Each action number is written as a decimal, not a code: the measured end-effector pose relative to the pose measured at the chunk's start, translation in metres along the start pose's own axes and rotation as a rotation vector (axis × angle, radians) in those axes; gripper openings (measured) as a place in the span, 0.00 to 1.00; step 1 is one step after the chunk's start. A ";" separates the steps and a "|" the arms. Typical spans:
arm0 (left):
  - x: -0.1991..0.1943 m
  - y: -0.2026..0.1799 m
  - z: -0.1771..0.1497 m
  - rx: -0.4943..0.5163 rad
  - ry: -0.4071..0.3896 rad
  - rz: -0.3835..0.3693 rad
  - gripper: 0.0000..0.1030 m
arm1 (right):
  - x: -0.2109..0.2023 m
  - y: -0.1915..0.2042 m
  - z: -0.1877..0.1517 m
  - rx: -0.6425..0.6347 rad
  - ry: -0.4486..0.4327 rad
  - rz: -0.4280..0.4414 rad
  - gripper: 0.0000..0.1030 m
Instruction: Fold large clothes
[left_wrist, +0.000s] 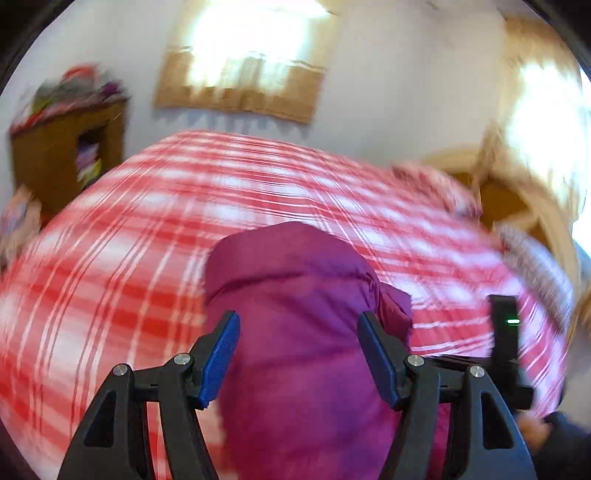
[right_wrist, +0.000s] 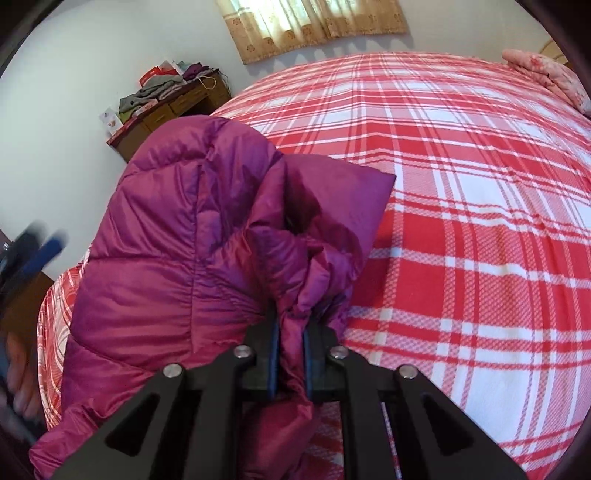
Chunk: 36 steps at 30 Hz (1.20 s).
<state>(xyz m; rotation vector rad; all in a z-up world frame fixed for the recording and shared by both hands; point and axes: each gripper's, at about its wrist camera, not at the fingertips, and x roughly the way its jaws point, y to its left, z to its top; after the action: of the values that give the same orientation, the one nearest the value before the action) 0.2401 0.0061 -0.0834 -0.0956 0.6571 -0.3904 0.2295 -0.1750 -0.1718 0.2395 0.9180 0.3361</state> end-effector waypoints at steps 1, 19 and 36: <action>0.014 -0.006 0.002 0.020 0.010 0.025 0.64 | 0.000 -0.001 0.000 0.000 0.001 0.004 0.12; 0.097 0.012 -0.031 -0.070 0.120 0.184 0.78 | 0.025 -0.022 0.007 0.068 0.034 0.146 0.09; 0.095 -0.002 -0.034 0.020 0.117 0.297 0.80 | -0.060 0.001 0.081 0.220 -0.092 0.049 0.20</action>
<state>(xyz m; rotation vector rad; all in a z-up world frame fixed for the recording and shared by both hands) 0.2872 -0.0305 -0.1643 0.0447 0.7702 -0.1162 0.2614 -0.2014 -0.0798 0.4765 0.8588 0.2666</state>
